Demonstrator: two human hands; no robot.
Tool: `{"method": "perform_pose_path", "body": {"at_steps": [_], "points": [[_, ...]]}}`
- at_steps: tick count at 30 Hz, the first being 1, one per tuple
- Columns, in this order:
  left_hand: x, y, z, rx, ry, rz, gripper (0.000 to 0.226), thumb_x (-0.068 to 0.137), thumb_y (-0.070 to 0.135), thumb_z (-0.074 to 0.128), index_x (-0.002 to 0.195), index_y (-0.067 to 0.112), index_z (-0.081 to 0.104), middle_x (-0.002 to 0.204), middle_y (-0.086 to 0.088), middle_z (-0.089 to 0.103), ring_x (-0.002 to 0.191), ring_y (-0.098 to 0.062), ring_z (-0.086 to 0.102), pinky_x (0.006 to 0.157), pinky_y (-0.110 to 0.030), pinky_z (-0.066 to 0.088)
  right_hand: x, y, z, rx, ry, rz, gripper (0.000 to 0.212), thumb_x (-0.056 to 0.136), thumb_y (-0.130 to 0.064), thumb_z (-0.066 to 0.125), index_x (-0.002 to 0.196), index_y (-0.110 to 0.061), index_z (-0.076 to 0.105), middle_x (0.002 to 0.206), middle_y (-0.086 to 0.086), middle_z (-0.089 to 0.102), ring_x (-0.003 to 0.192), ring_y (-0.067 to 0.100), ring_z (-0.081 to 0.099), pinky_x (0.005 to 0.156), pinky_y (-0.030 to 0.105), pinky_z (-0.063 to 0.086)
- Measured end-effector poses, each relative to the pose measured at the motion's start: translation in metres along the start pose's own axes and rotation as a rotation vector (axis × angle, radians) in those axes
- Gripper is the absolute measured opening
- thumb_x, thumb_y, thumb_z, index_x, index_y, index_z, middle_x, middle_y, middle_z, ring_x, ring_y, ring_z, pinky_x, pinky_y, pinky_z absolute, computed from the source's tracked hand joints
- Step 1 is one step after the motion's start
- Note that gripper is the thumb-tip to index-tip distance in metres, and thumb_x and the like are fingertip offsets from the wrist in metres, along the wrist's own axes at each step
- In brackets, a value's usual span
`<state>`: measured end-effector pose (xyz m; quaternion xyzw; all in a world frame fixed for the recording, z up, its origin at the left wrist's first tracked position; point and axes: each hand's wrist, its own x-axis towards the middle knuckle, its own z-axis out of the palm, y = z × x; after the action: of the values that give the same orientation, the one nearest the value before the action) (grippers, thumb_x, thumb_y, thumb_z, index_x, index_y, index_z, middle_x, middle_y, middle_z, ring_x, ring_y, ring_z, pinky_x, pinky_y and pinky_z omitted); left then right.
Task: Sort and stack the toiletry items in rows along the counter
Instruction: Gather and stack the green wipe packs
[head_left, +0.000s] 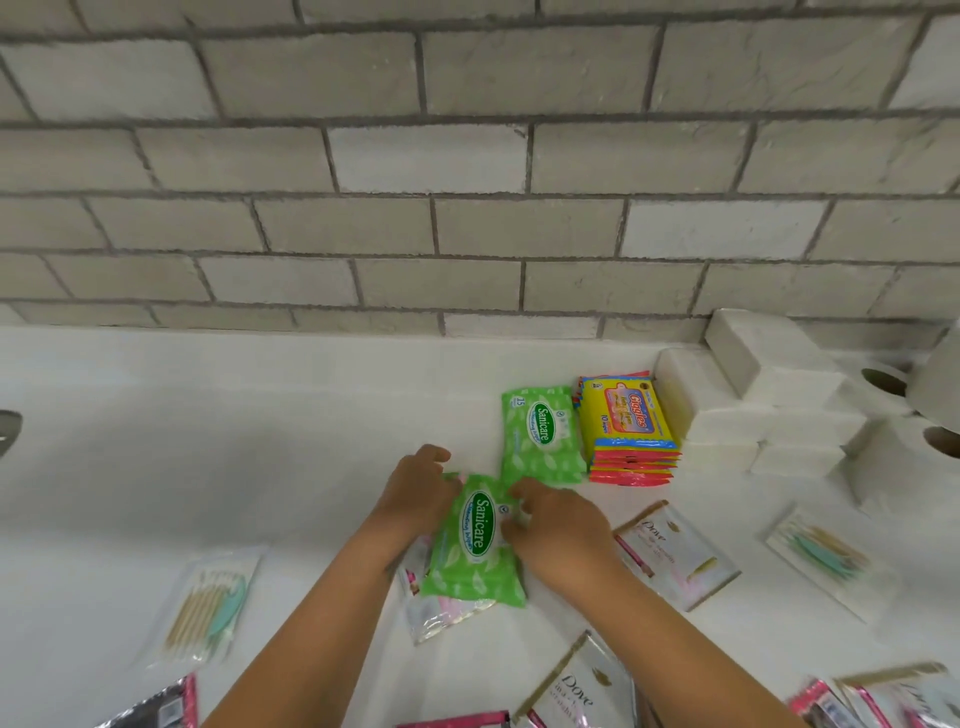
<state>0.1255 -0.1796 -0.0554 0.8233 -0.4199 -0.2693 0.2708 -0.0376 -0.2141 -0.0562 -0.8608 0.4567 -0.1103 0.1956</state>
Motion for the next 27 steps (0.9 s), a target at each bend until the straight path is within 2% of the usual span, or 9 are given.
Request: {"method": "perform_pose_path", "body": {"at_steps": [4,9,11,13,15,18,22,25,27], "points": [[-0.019,-0.006,0.005,-0.067,0.046,-0.086,0.046,0.093,0.028,0.053,0.135,0.016,0.041,0.139,-0.013,0.033,0.102,-0.024,0.054,0.088,-0.027,0.039,-0.018,-0.005,0.013,-0.008,-0.008,-0.009,0.055,0.083,-0.056,0.052,0.132,-0.031,0.044,0.114,-0.001,0.065,0.106,0.023,0.059,0.084,0.029,0.043],[-0.030,-0.008,0.008,-0.051,0.008,-0.071,0.037,0.094,0.026,0.048,0.129,0.013,0.047,0.120,-0.008,0.059,0.085,-0.015,0.051,0.070,-0.023,0.038,-0.026,-0.010,0.021,-0.133,-0.063,-0.033,0.084,0.069,-0.063,0.063,0.141,-0.036,0.030,0.124,-0.006,0.060,0.112,0.020,0.054,0.089,0.032,0.034],[-0.031,-0.007,0.009,-0.028,0.008,-0.053,0.016,0.095,0.022,0.046,0.101,0.017,0.059,0.090,0.001,0.059,0.070,-0.009,0.047,0.058,-0.021,0.036,-0.029,-0.012,0.023,-0.161,-0.062,-0.038,0.087,0.068,-0.059,0.066,0.143,-0.035,0.028,0.123,-0.006,0.060,0.111,0.020,0.054,0.088,0.032,0.034],[-0.033,-0.006,0.009,0.006,0.024,-0.036,0.025,0.093,0.019,0.044,0.070,0.025,0.047,0.068,0.008,0.046,0.058,-0.003,0.040,0.053,-0.017,0.031,-0.032,-0.013,0.024,-0.140,-0.061,-0.038,0.086,0.070,-0.051,0.069,0.144,-0.033,0.028,0.123,-0.005,0.061,0.111,0.020,0.055,0.089,0.032,0.033],[-0.035,-0.006,0.006,0.018,0.031,-0.026,0.033,0.093,0.018,0.044,0.063,0.029,0.035,0.064,0.010,0.039,0.058,-0.004,0.040,0.056,-0.019,0.033,-0.033,-0.013,0.023,-0.110,-0.054,-0.048,0.084,0.070,-0.045,0.071,0.143,-0.032,0.031,0.122,-0.005,0.062,0.110,0.020,0.056,0.089,0.031,0.032],[-0.036,-0.003,-0.001,0.006,0.046,-0.017,0.027,0.093,0.020,0.045,0.067,0.027,0.040,0.070,0.006,0.047,0.074,-0.016,0.049,0.072,-0.028,0.042,-0.030,-0.014,0.017,-0.093,-0.035,-0.057,0.081,0.071,-0.040,0.071,0.142,-0.035,0.033,0.123,-0.006,0.062,0.109,0.018,0.057,0.089,0.029,0.031],[-0.027,0.010,-0.012,-0.029,0.016,0.021,0.021,0.091,0.019,0.043,0.075,0.009,0.054,0.072,-0.007,0.056,0.069,-0.024,0.054,0.067,-0.030,0.046,-0.018,-0.013,0.000,-0.107,0.007,-0.066,0.083,0.070,-0.041,0.072,0.142,-0.038,0.031,0.123,-0.006,0.061,0.111,0.018,0.053,0.093,0.032,0.030],[-0.008,0.020,-0.011,-0.175,0.006,0.045,0.041,0.082,0.026,0.041,0.115,0.014,0.063,0.107,-0.008,0.067,0.098,-0.026,0.064,0.088,-0.043,0.053,-0.004,-0.007,-0.014,-0.127,0.051,-0.052,0.078,0.074,-0.035,0.071,0.141,-0.039,0.031,0.126,-0.008,0.058,0.116,0.018,0.048,0.095,0.036,0.027],[0.007,0.028,-0.007,-0.226,0.009,0.074,0.048,0.080,0.025,0.038,0.122,0.017,0.060,0.116,-0.007,0.066,0.104,-0.026,0.064,0.092,-0.046,0.052,0.007,0.000,-0.022,-0.152,0.102,-0.028,0.071,0.078,-0.032,0.069,0.139,-0.038,0.033,0.124,-0.008,0.059,0.117,0.018,0.047,0.095,0.037,0.027]]}}
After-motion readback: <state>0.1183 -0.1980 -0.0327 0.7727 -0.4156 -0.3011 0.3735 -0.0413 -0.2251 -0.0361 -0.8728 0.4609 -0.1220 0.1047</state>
